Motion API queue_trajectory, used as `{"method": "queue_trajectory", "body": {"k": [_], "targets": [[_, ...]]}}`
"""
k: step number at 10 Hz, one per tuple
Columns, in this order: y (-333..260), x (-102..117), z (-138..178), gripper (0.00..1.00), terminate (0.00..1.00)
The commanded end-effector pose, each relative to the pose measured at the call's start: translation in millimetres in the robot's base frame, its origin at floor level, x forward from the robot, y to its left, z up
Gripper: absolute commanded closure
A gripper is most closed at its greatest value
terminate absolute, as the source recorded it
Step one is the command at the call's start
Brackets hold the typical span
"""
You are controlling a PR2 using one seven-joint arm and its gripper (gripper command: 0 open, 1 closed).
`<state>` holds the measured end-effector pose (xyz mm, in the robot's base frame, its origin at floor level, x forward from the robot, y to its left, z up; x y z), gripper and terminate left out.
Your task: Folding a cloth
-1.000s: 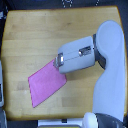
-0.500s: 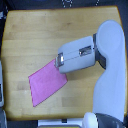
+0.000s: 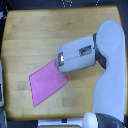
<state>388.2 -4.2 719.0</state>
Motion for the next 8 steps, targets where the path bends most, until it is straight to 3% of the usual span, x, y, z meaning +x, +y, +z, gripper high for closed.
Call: {"method": "queue_trajectory", "body": {"k": [1, 8], "targets": [[-7.2, 4.6, 2.1, 1.00, 0.00], [-16.5, 13.6, 6.9, 1.00, 0.00]]}}
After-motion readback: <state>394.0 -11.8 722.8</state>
